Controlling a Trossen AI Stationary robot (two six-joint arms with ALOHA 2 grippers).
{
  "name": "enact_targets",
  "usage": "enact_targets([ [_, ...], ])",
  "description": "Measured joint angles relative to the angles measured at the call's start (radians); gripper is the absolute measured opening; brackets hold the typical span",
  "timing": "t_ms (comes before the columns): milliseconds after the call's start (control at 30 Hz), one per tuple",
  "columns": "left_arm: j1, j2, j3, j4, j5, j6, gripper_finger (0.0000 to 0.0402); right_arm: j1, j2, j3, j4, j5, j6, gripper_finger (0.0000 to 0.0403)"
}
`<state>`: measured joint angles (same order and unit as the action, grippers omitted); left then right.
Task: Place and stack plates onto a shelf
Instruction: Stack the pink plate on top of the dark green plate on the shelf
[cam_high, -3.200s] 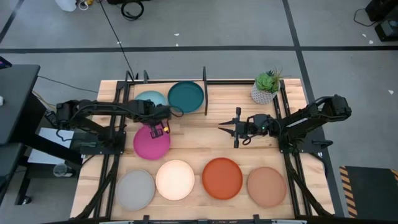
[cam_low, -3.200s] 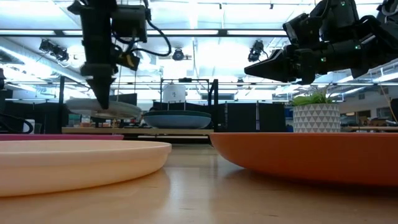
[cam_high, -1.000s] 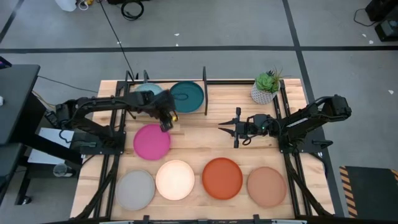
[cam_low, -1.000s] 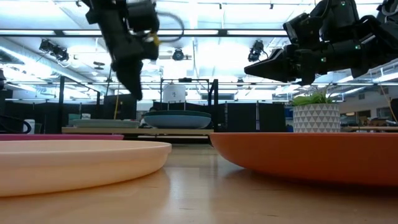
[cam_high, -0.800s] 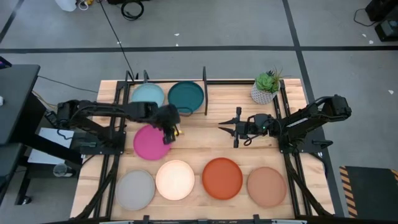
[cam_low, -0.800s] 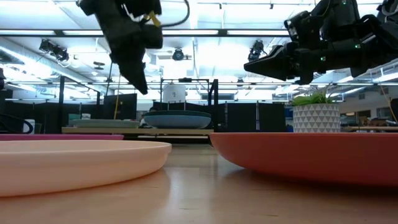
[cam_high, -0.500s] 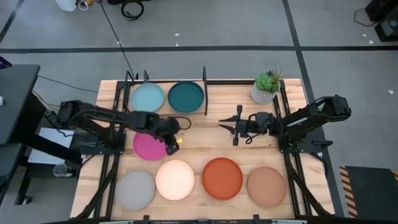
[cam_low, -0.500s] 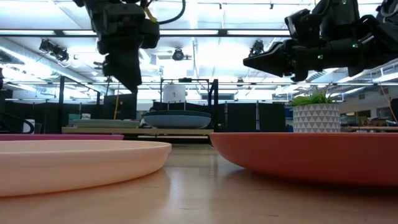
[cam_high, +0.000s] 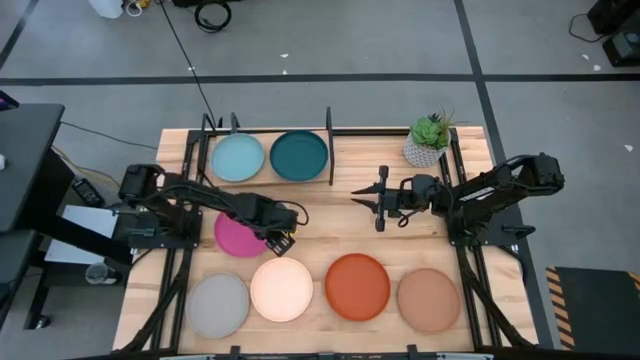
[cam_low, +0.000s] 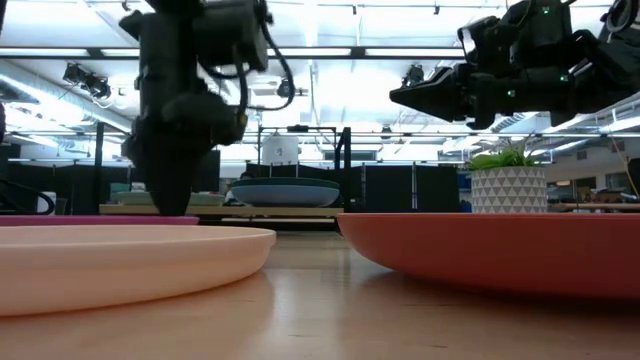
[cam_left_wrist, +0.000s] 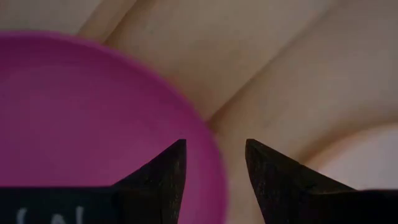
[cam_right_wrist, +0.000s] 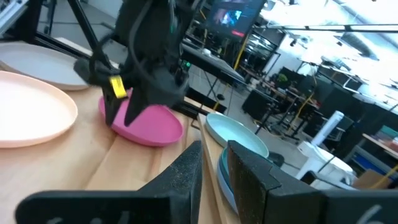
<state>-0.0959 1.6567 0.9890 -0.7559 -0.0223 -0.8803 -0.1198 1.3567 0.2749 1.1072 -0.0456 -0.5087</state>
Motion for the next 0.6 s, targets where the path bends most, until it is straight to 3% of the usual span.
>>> enact_targets([
  [300,0.002,0.060,0.000,-0.052,0.001,0.009,0.0162,-0.017,0.000,0.000,0.002,-0.002,0.000,0.0081],
  [600,0.002,0.060,0.000,-0.054,0.019,0.016,0.0070,-0.022,0.000,0.000,0.007,-0.014,0.000,0.0081],
])
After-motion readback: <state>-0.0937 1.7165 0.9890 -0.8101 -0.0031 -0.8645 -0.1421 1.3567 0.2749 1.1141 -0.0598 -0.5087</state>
